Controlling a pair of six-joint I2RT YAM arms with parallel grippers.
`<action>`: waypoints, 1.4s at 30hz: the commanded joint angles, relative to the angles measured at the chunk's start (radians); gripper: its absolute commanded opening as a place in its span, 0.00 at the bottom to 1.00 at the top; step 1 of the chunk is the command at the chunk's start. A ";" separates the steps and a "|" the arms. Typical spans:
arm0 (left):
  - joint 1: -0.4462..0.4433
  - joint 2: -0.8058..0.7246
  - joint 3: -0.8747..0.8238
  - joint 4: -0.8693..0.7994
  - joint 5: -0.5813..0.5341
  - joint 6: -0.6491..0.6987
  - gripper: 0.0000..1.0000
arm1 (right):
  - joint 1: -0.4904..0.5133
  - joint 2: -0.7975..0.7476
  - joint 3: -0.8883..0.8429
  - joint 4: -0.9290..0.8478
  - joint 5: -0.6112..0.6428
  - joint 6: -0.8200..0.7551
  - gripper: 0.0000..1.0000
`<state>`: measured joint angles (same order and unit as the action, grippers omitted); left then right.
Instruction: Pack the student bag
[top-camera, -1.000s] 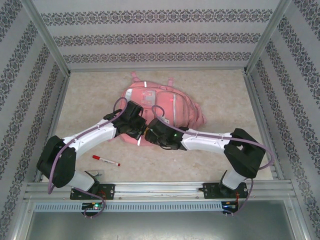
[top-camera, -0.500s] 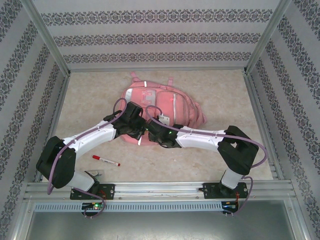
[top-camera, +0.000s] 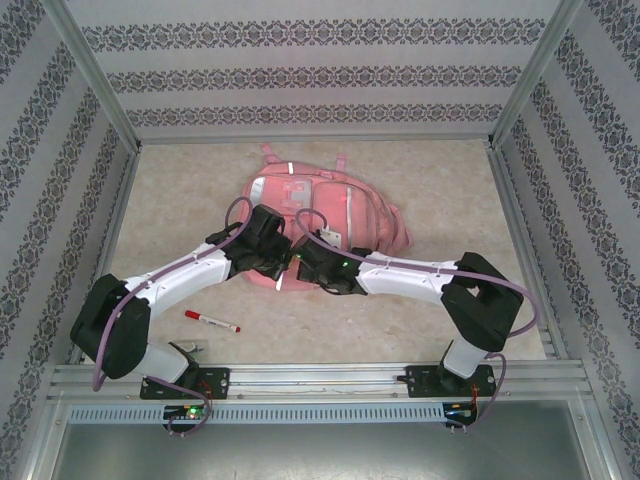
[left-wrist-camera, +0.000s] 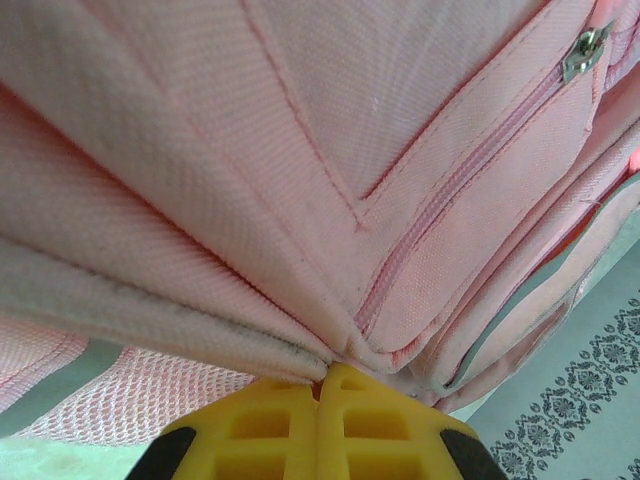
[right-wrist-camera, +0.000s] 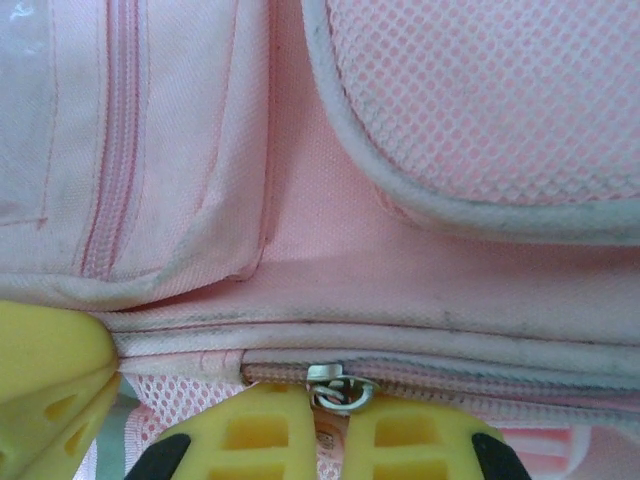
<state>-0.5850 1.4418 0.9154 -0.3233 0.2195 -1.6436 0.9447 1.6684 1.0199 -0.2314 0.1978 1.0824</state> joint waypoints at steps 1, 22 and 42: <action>0.018 -0.039 -0.014 0.014 -0.049 0.009 0.00 | -0.058 -0.066 -0.051 -0.004 -0.016 -0.010 0.00; 0.169 -0.093 -0.099 -0.064 -0.068 0.223 0.00 | -0.463 -0.426 -0.440 0.015 -0.202 -0.060 0.00; 0.072 -0.024 0.127 -0.043 0.131 0.395 0.73 | -0.474 -0.314 -0.357 0.339 -0.882 -0.366 0.00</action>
<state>-0.4957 1.4300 1.0904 -0.4652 0.2943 -1.1110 0.4583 1.3357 0.6189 0.0029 -0.5343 0.7509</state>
